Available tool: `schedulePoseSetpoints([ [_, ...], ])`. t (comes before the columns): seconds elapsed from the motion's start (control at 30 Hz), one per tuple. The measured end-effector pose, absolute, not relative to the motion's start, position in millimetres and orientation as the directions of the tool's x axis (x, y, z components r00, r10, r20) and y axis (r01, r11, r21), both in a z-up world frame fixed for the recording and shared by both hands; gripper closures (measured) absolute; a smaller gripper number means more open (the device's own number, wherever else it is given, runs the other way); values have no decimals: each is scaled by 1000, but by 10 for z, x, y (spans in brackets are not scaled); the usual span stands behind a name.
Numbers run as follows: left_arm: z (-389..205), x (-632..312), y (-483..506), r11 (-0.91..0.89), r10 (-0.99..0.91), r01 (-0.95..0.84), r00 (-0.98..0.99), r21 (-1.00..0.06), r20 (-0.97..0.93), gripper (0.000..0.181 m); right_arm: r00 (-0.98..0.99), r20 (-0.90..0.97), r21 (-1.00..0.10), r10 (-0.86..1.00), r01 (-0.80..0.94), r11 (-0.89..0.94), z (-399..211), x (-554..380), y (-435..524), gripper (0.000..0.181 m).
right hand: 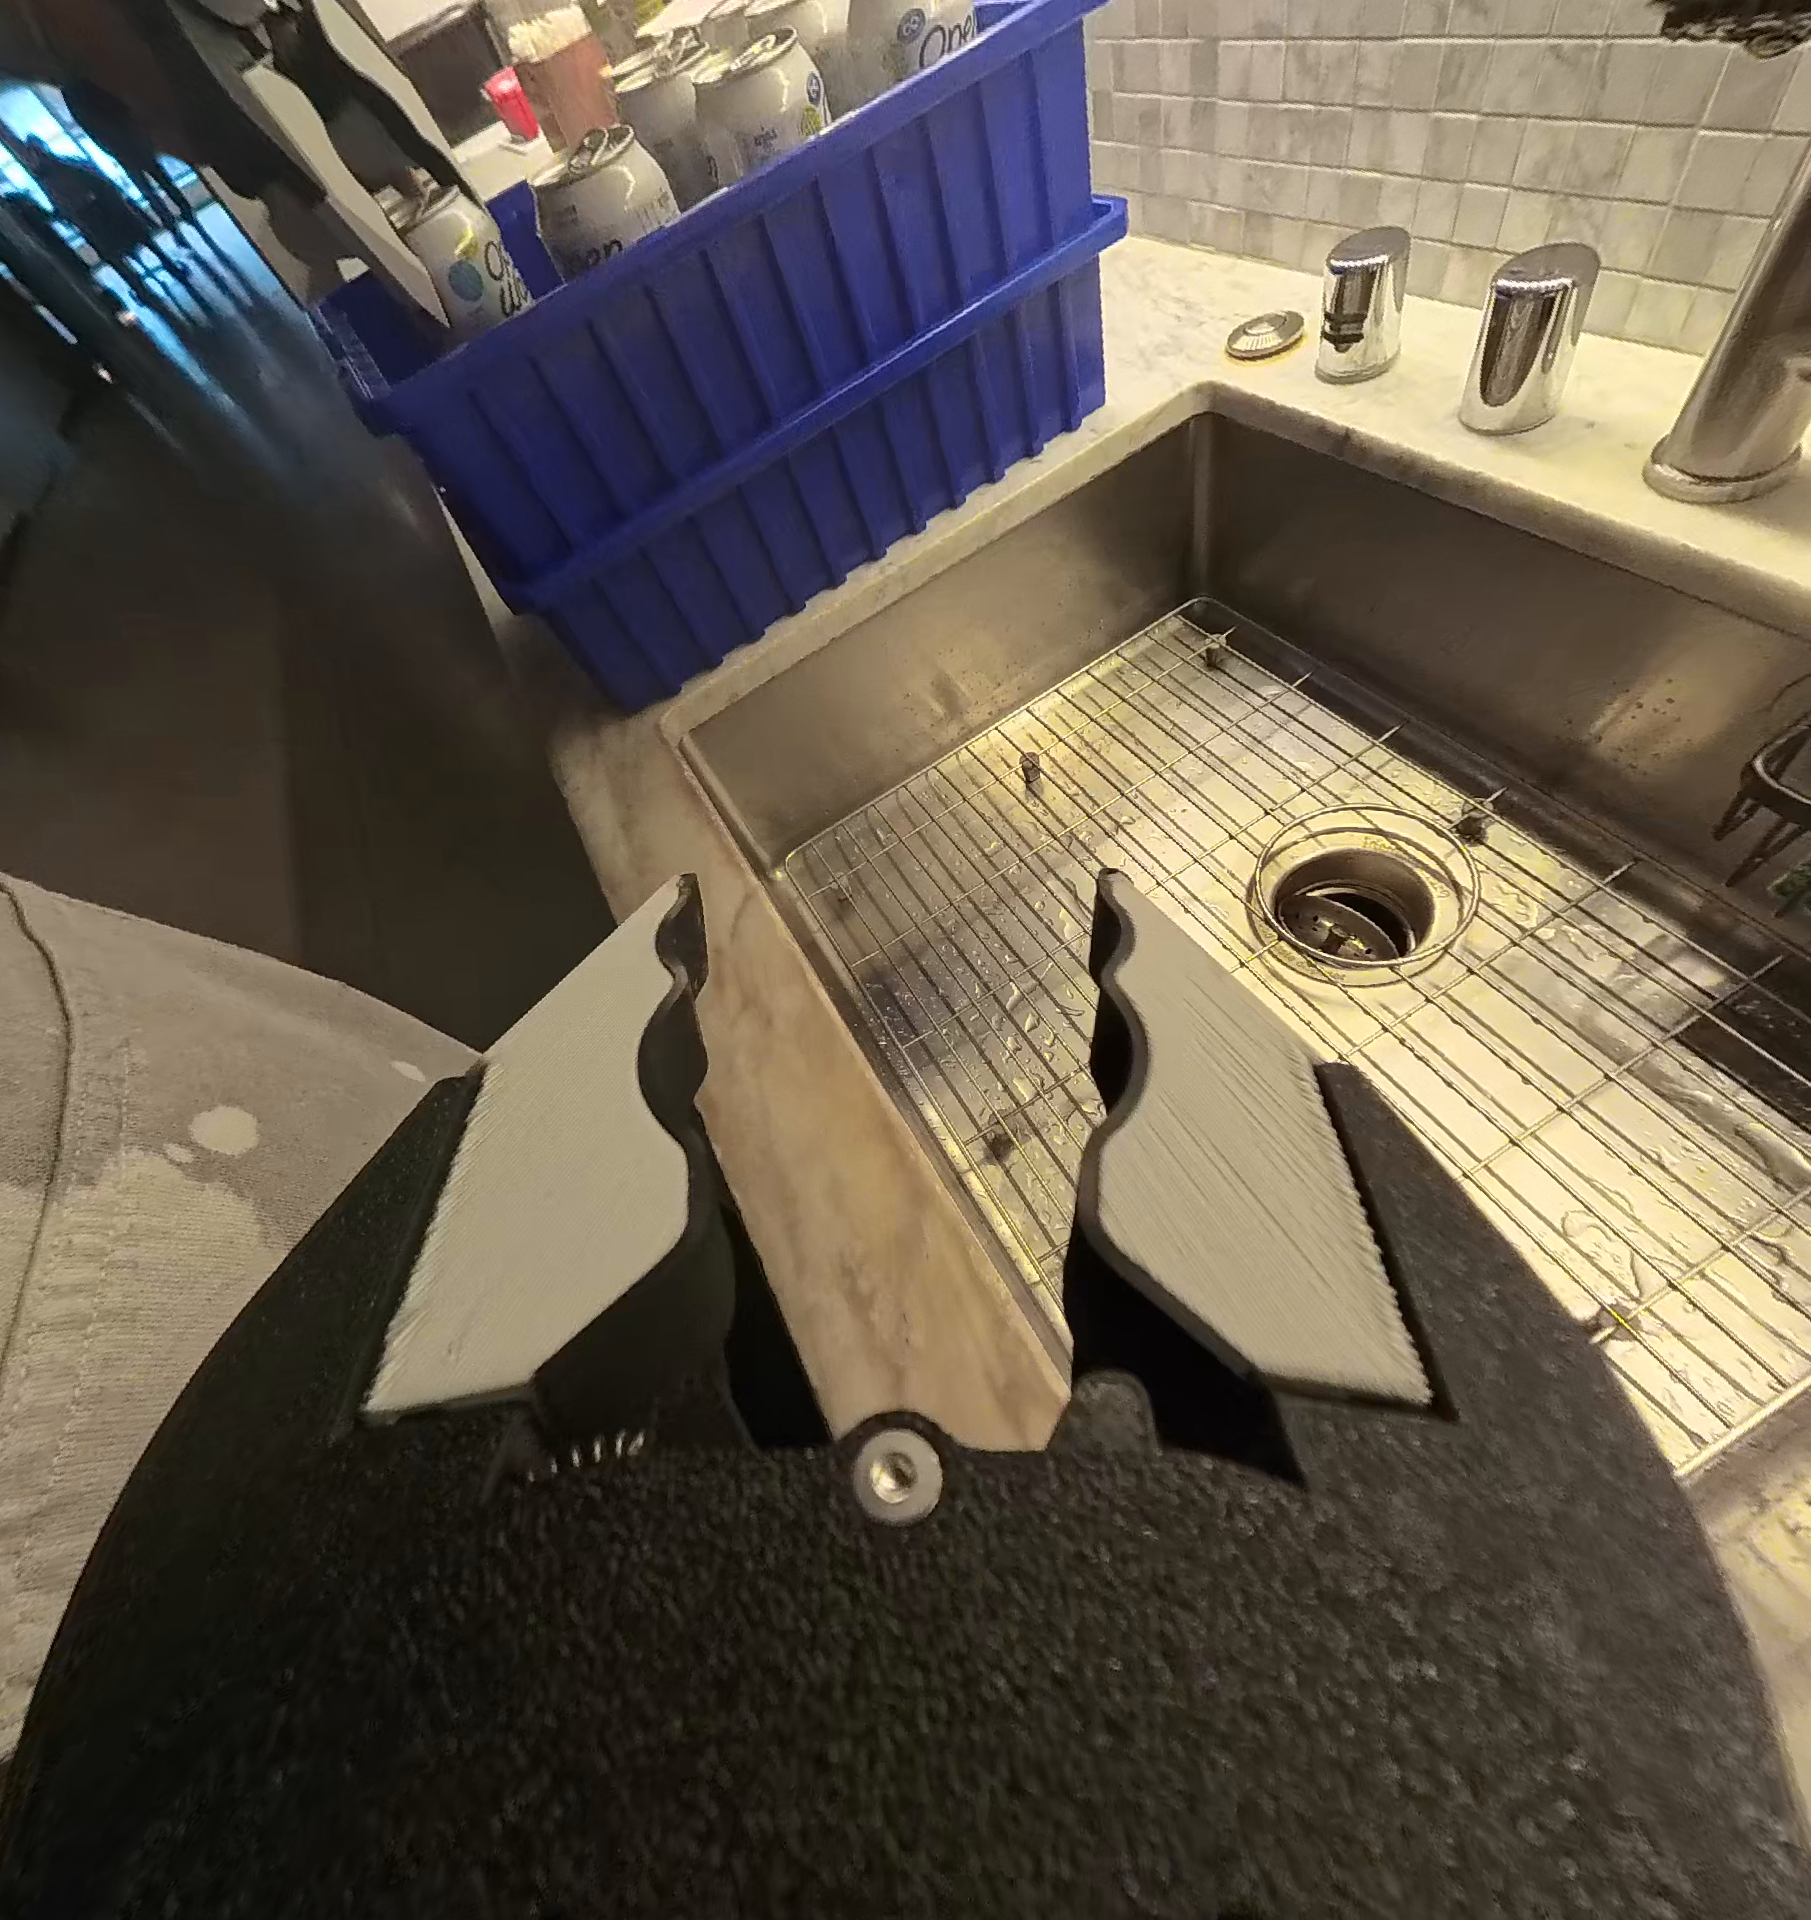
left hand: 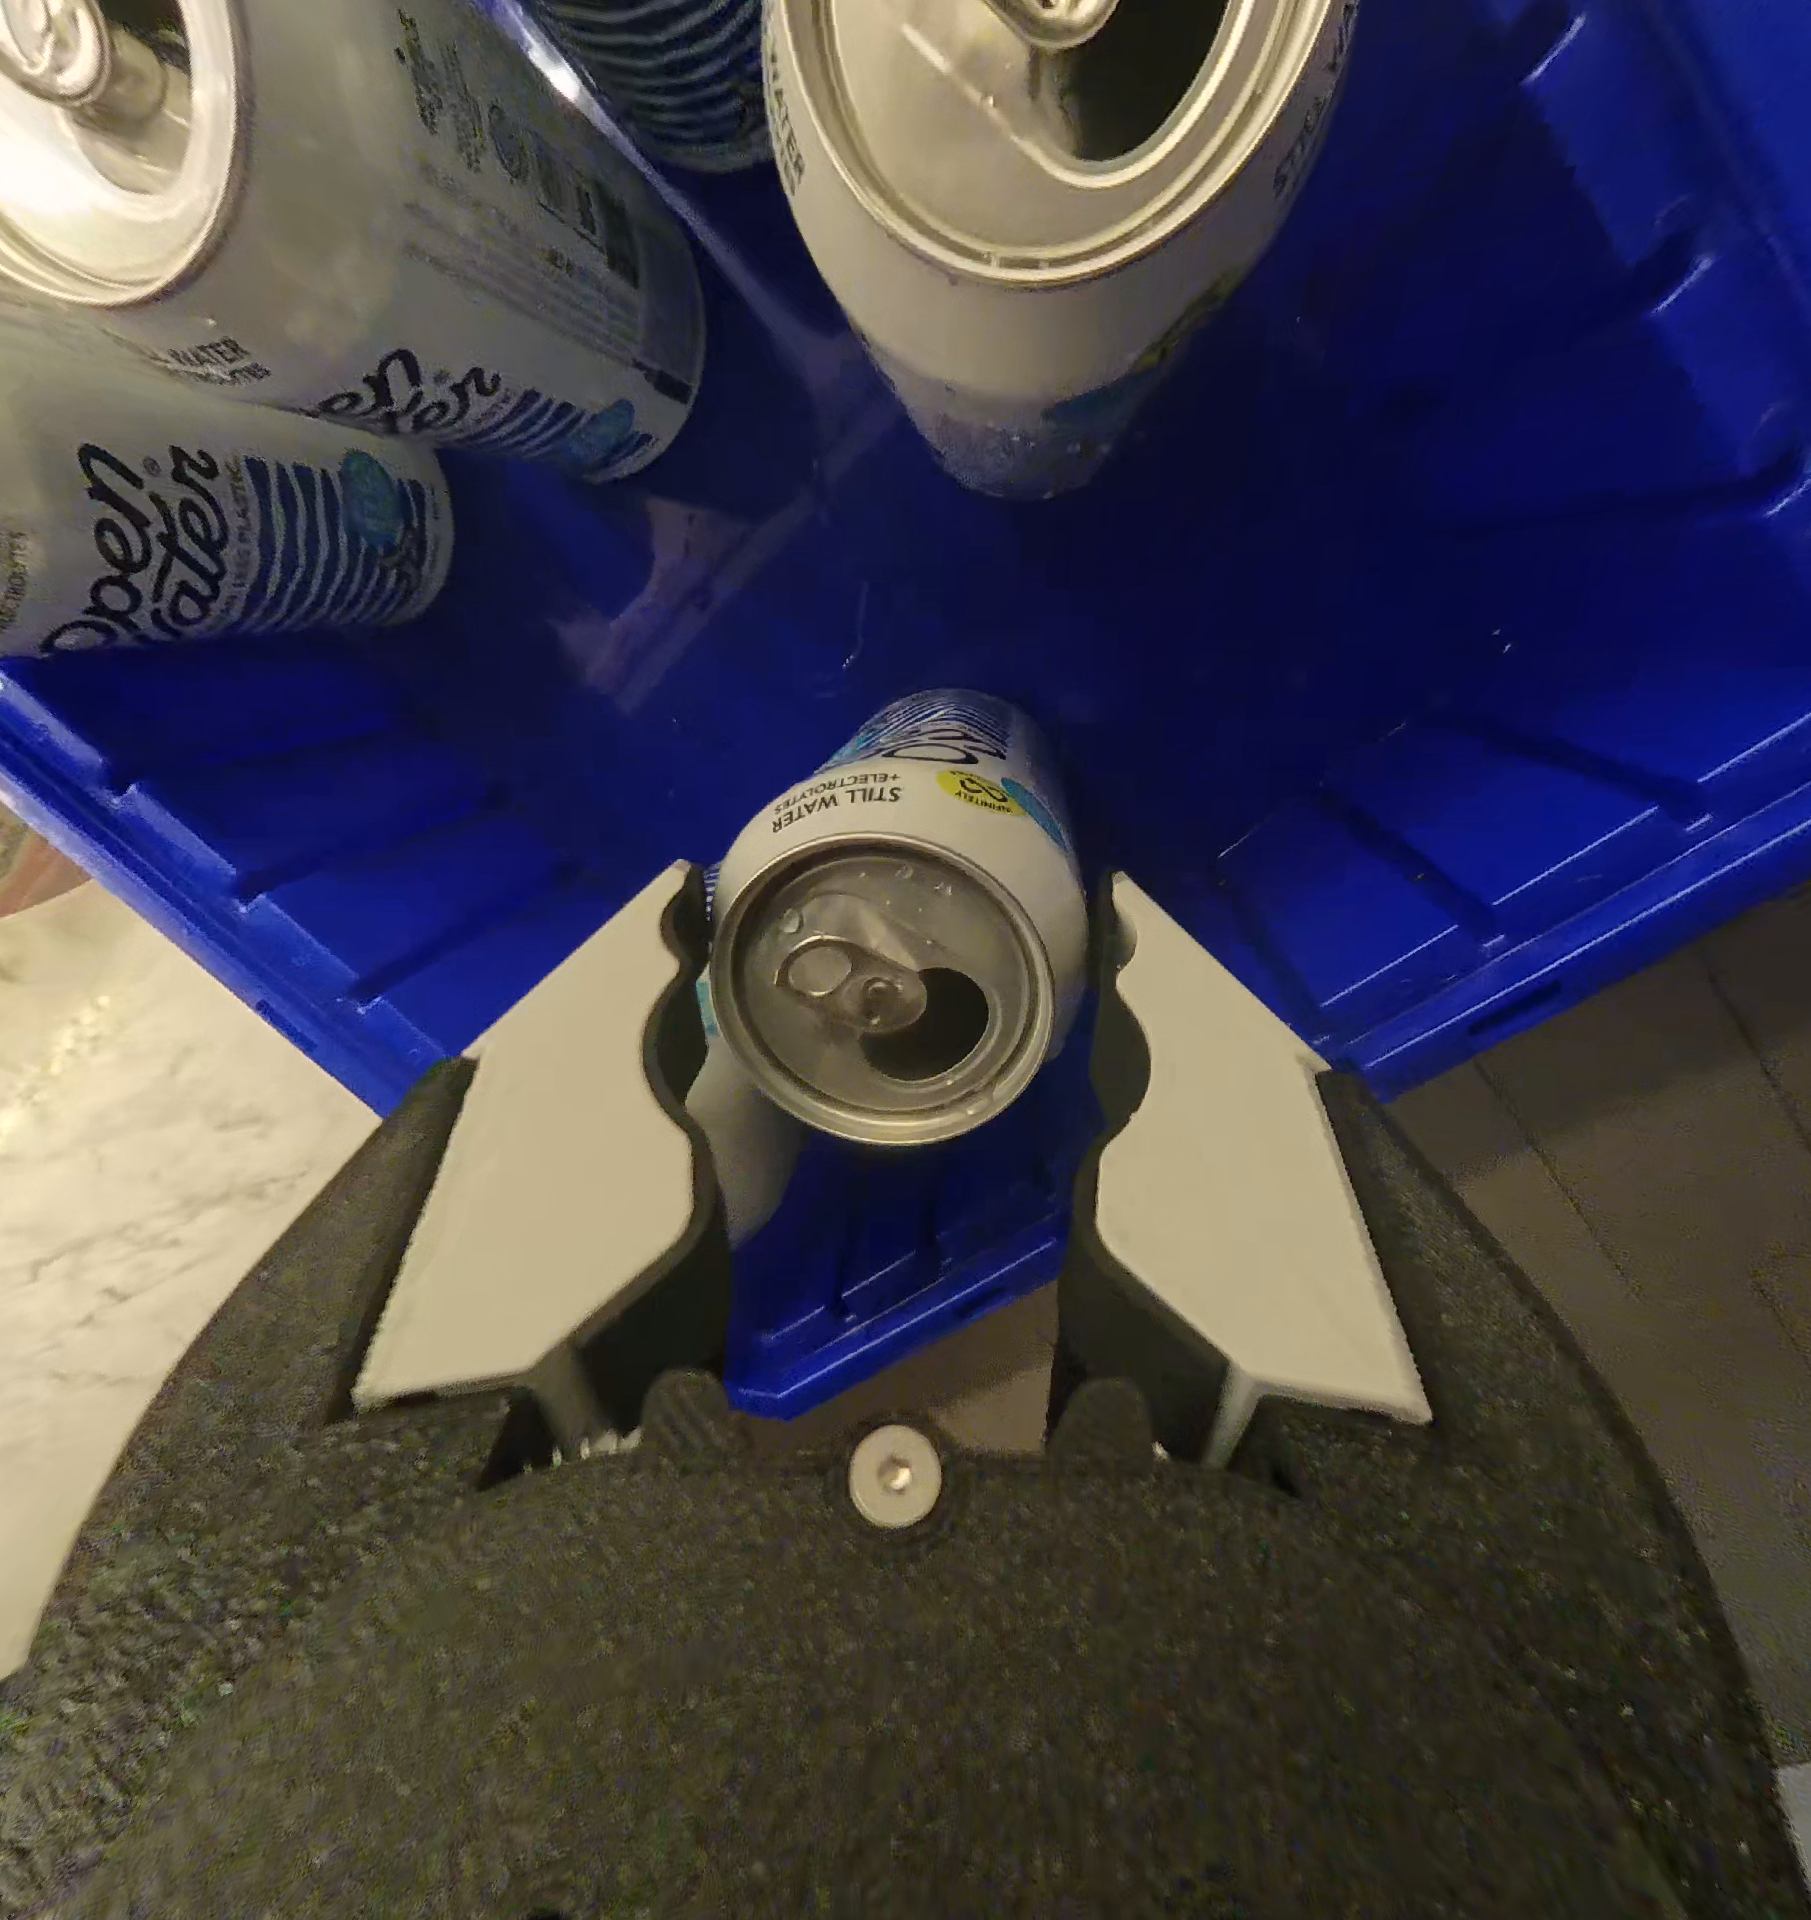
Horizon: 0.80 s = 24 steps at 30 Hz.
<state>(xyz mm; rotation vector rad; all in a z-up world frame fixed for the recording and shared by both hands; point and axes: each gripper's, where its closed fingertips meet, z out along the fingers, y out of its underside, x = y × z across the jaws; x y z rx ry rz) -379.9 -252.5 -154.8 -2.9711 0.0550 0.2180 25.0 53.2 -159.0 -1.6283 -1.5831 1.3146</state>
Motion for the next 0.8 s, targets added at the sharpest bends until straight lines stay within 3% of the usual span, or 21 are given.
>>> schedulePoseSetpoints([
  [0.3,-1457,-3784,-2454,-968,-3,-44,987,-248,-163,92,-136,-247,-880,960,445,-163,-1527,256,603,106],
  [0.43,-1006,-3743,-2147,-847,124,18,979,-532,-164,90,-80,-192,-899,978,415,-143,-1443,287,732,105],
  [0.57,-372,-3475,-1710,-558,244,49,964,-828,-108,91,-26,-153,-901,988,415,-129,-1451,378,840,100],
  [0.67,-71,-3050,-1382,-358,251,20,965,-933,-76,91,27,-104,-904,994,415,-105,-1481,466,917,100],
  [0.8,82,-2396,-960,-130,228,11,973,-991,-19,97,117,-80,-919,990,376,-119,-1462,624,1030,101],
])
